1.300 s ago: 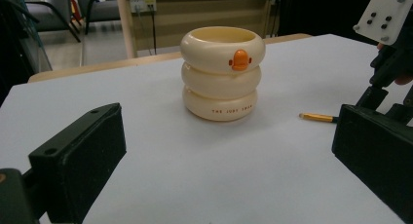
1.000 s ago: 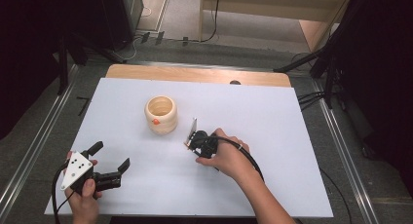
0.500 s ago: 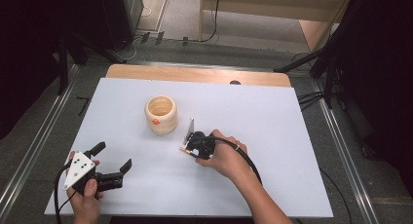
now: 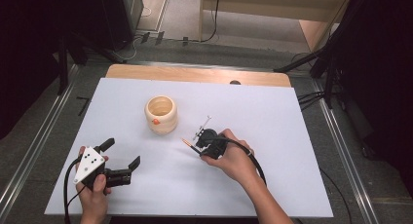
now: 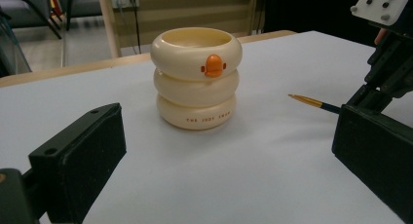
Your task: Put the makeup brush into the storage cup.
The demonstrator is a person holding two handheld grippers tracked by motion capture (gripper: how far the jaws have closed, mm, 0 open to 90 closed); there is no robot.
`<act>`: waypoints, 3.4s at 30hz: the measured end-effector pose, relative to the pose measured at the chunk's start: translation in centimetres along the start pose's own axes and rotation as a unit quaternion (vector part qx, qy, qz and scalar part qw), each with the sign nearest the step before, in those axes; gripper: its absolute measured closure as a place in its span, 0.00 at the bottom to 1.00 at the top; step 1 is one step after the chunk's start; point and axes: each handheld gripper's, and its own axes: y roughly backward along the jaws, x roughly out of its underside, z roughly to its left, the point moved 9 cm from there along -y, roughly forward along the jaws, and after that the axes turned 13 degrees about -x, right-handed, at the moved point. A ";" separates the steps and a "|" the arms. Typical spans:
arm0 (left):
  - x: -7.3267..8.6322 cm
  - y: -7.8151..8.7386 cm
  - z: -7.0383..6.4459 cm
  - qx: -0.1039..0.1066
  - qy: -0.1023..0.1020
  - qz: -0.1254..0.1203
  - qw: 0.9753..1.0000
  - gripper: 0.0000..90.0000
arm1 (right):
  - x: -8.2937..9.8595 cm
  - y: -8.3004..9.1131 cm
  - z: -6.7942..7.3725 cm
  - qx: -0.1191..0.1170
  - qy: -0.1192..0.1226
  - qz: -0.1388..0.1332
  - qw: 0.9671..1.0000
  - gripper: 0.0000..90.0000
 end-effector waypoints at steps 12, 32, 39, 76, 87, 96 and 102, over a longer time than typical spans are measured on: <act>-1.5 -2.3 -1.2 0.016 -0.006 -0.001 1.000 0.00 | 0.5 1.5 -0.6 0.009 -0.011 -0.103 0.995 0.95; -4.3 -4.5 -3.0 0.053 0.010 -0.020 0.998 0.00 | 0.9 2.5 0.2 -0.001 -0.012 -0.229 0.973 0.95; -4.7 -4.3 -3.4 0.068 0.022 -0.022 0.997 0.00 | 0.9 2.7 0.5 -0.008 -0.017 -0.284 0.959 0.95; -4.6 -4.1 -7.6 0.139 0.036 0.004 0.990 0.18 | -0.4 3.1 2.6 -0.025 0.016 -0.410 0.912 0.95; -4.6 -4.1 -8.6 0.153 0.035 0.011 0.988 0.29 | -1.0 2.6 3.7 -0.032 0.029 -0.410 0.911 0.95; -4.6 -4.0 -9.6 0.170 0.036 0.015 0.985 0.40 | -1.5 2.2 4.6 -0.040 0.042 -0.411 0.910 0.95; -4.6 -3.9 -10.0 0.180 0.037 0.017 0.983 0.44 | -1.8 2.1 5.4 -0.047 0.051 -0.411 0.909 0.95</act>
